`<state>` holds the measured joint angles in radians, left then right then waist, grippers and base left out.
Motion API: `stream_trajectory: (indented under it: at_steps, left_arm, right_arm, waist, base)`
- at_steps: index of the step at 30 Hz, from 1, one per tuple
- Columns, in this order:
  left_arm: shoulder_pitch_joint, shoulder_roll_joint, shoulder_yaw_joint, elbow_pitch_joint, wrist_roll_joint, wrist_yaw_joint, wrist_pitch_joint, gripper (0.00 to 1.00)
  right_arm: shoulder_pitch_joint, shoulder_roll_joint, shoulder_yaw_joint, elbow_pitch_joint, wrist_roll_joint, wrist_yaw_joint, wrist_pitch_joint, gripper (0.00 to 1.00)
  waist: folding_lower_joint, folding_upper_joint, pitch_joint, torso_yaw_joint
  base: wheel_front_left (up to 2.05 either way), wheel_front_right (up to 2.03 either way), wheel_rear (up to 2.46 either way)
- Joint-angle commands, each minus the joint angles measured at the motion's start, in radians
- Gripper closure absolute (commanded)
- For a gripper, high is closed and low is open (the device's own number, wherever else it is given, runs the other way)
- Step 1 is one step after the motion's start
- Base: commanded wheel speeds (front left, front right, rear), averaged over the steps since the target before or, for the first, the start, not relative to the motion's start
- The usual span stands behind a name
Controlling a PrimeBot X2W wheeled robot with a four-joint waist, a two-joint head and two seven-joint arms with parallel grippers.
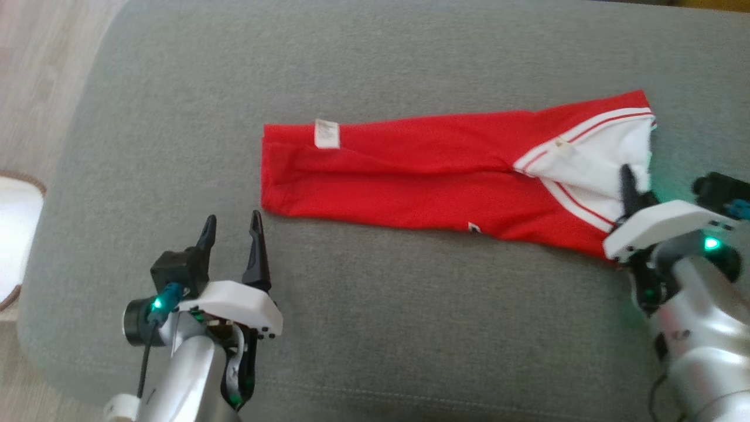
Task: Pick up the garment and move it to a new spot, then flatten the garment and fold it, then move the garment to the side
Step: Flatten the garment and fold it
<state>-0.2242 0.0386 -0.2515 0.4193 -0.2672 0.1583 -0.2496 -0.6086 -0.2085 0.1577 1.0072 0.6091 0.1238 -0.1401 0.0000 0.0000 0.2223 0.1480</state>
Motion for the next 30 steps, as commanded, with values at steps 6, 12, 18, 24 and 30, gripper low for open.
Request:
stream_trajectory:
  at_steps: [6, 12, 18, 24, 30]
  left_arm:
    - [0.0, 0.012, -0.002, -0.026, -0.017, 0.007, -0.012, 0.0]
    - [0.01, 0.012, -0.025, -0.023, -0.041, 0.006, -0.012, 0.0]
    - [0.021, 0.012, -0.069, -0.039, -0.072, 0.008, -0.012, 0.0]
    - [0.023, 0.012, -0.119, -0.046, -0.099, 0.01, -0.012, 0.0]
    - [0.034, 0.012, -0.16, -0.041, -0.114, 0.018, -0.012, 0.0]
  right_arm:
    - [-0.017, -0.079, 0.005, -0.09, 0.021, 0.007, -0.057, 1.0]
    - [0.008, -0.047, 0.132, -0.291, 0.055, 0.007, -0.035, 1.0]
    - [0.045, 0.002, 0.259, -0.446, 0.097, 0.007, 0.033, 1.0]
    - [0.037, 0.039, 0.323, -0.459, 0.096, 0.007, 0.063, 1.0]
    - [-0.006, 0.097, 0.354, -0.391, 0.088, 0.007, 0.07, 1.0]
  waist:
    - [0.0, 0.0, -0.027, -0.039]
    - [0.0, 0.0, -0.039, -0.023]
    - [0.0, 0.0, -0.041, 0.049]
    - [0.0, 0.0, -0.039, 0.135]
    - [0.0, 0.0, -0.043, 0.222]
  base:
    - [0.0, 0.0, 0.0]
    - [0.0, 0.0, 0.0]
    - [0.0, 0.0, 0.0]
    - [0.0, 0.0, 0.0]
    - [0.0, 0.0, 0.0]
